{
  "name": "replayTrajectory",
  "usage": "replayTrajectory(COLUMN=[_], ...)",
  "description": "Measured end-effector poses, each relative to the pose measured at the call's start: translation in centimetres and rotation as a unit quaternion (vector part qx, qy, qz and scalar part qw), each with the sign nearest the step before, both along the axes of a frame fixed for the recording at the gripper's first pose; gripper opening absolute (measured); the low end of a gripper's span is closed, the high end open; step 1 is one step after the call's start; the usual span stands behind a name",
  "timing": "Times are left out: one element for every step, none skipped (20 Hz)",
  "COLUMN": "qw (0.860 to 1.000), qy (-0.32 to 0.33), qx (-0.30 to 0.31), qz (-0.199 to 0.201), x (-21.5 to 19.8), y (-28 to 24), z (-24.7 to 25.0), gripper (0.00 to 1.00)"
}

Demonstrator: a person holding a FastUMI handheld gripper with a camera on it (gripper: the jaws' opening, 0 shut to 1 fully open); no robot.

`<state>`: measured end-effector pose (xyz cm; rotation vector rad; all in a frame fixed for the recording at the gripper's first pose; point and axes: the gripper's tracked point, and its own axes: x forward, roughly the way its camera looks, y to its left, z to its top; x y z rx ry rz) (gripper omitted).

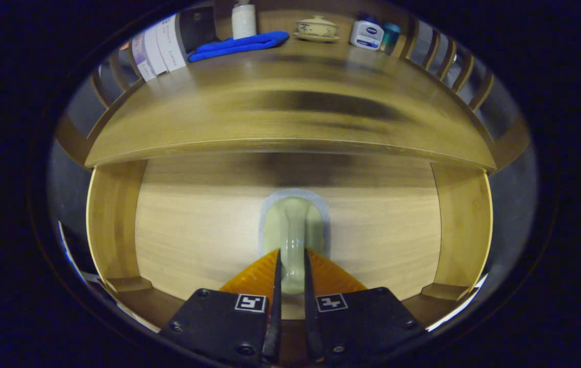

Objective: Pull open the drawer, take out the items inside it, and place them on the countertop above the cabinet.

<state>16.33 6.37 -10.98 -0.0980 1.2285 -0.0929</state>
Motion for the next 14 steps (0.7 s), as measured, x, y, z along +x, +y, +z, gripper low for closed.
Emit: replayTrajectory(qw=[1.000,1.000,1.000,1.000,0.999,0.999,0.999,0.999,0.998,0.998,0.998,0.997,0.997,0.996], qy=[-0.003,-0.008,-0.012,-0.017,-0.024,-0.028,-0.031,-0.034,-0.040,-0.044,-0.049,-0.056,-0.063,-0.070], qx=[0.005,0.009,0.009,0.008,0.009,0.010,0.012,0.013,0.013,0.015,0.018,0.020,0.019,0.019], qz=[0.005,0.010,0.016,0.021,0.024,0.028,0.033,0.037,0.040,0.043,0.045,0.049,0.051,0.052], x=[-0.2,-0.6,-0.9,-1.3,-1.5,-2.0,-2.5,-3.0,-3.3,-3.7,-3.9,-4.1,-4.1,-4.0], y=[0.1,0.3,0.4,0.4,0.4,0.4,0.5,0.5,0.5,0.6,0.8,0.9,0.9,0.9], z=[0.2,0.8,1.5,2.1,2.9,3.6,4.4,5.1,6.0,6.9,7.8,8.9,9.9,10.8], gripper=[0.21,0.20,0.20,0.20,0.20,0.20,0.19,0.19,0.19,0.20,0.20,0.19,0.19,0.19])
